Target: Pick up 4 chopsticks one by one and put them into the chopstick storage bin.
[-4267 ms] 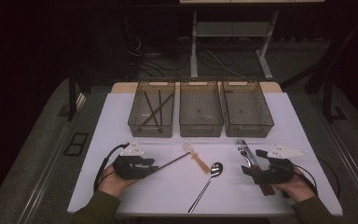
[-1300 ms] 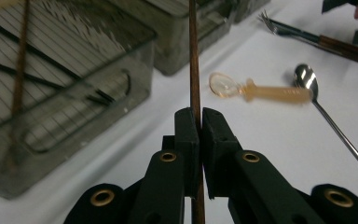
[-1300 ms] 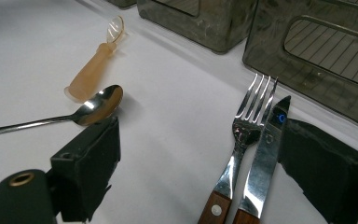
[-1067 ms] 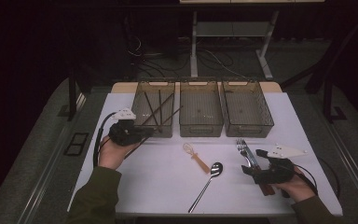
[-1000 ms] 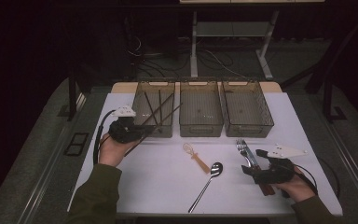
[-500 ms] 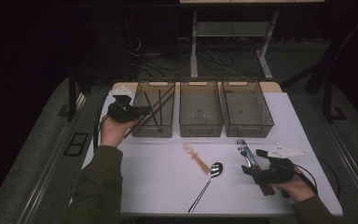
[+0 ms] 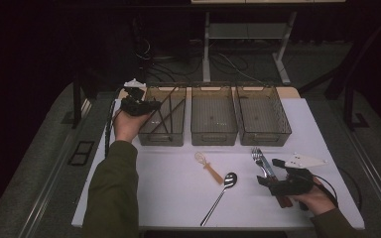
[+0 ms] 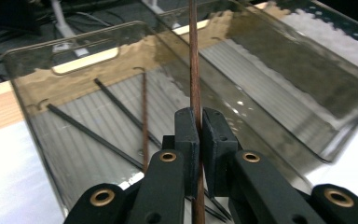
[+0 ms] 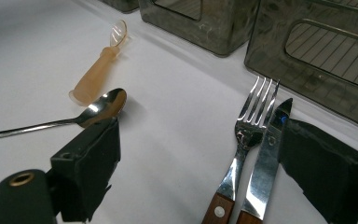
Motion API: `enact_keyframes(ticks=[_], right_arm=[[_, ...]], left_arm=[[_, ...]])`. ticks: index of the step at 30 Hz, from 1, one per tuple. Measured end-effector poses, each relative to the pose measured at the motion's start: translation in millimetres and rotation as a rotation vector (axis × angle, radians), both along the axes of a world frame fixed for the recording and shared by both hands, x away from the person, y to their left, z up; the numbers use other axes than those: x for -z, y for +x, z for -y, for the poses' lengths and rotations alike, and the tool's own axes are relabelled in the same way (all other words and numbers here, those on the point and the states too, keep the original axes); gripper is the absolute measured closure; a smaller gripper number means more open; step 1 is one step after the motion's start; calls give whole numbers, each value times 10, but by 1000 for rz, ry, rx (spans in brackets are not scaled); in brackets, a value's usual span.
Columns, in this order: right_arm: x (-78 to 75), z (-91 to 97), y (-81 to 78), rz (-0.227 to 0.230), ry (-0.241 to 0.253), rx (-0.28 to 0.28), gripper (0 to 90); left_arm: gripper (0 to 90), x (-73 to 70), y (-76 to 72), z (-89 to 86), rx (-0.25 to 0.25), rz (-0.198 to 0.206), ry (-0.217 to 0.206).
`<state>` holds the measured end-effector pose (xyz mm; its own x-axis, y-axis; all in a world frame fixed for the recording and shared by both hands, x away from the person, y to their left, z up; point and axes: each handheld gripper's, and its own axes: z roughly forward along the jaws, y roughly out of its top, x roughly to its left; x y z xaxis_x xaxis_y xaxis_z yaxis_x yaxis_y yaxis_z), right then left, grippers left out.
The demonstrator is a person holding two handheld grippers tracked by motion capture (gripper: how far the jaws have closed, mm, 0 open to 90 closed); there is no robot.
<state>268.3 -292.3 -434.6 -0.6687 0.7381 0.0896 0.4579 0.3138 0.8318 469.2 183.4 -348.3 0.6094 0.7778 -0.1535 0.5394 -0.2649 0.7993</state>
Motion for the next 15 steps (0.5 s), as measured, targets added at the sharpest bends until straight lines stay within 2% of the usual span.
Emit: enact_keyframes(ticks=[4, 10, 14, 15], right_arm=[[-4, 1, -4, -2, 5, -1, 133], [-8, 5, -5, -4, 11, 0, 133], [-1, 7, 3, -3, 12, -2, 133], [0, 7, 4, -4, 11, -3, 133]], left_arm=[[846, 41, 89, 30, -23, 3, 15], [846, 154, 190, 11, -69, -13, 9], [838, 223, 227, 15, -75, -37, -2], [811, 230, 230, 13, -75, -39, 12]])
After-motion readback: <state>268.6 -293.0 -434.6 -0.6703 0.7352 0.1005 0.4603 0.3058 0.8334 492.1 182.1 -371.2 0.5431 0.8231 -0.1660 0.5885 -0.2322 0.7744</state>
